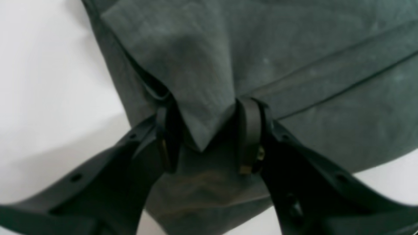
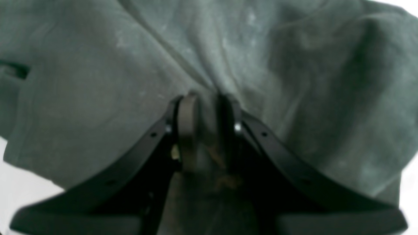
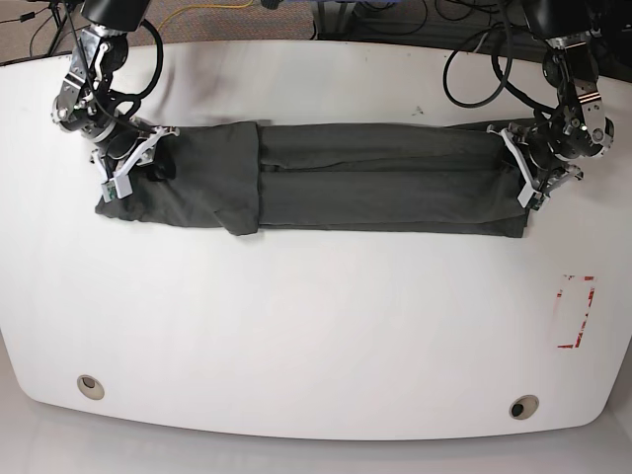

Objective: Layout the t-shirt on the table in an organized manner, then fold the t-shirt properly
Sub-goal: 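Hold the strip end with the right gripper, move left gripper to other end, then grasp the strip's other end with the left gripper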

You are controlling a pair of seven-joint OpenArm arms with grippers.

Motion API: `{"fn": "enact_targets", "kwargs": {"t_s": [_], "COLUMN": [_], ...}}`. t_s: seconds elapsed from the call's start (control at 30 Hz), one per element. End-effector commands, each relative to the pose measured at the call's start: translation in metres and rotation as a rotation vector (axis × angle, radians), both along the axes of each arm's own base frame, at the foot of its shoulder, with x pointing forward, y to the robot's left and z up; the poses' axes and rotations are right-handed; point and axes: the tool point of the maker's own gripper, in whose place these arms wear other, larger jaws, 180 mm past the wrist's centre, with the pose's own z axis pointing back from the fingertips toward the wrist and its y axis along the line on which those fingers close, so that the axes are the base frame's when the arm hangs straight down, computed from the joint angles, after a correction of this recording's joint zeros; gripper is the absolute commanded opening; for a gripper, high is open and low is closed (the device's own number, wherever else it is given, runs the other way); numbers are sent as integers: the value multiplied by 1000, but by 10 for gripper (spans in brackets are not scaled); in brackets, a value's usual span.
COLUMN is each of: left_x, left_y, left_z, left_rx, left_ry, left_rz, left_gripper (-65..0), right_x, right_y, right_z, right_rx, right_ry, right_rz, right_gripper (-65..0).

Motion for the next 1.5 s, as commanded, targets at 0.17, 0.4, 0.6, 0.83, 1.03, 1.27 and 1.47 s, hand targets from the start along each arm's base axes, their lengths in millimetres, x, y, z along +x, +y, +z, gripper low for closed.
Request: {"fn": "enact_targets", "kwargs": {"t_s": [0.17,0.4,0.6,0.83,1.03,1.27,1.47], "left_x": [19,40,38,31,22,9,3], "left_y": [0,6,30,44,54,51,47], "left_z": [14,50,71,75,60,43,26], "left_rx": [42,110,121,-36,-225,-399,-493], "left_ry": [0,-64,-95,-102,-80,-33,9], "left_rz": [-18,-23,57,130,219,260,303], "left_gripper": [-410,-408,-407,-321,-215,-215,-215], "right_x": [0,5,8,6,7,2,1], "right_y": [-27,-27,-22,-22,-9,-8,-7], "right_z": [-1,4,10,8,4,1,0], "right_rx": [-99,-105,-109,-105,-100,-103,-100], "right_ry": [62,47,28,34,43,55,56], "right_rz": [-12,-8,1,-1,41,47,47], "right_gripper": [-520,-520,-520,-520,-520,-520,-520]}}
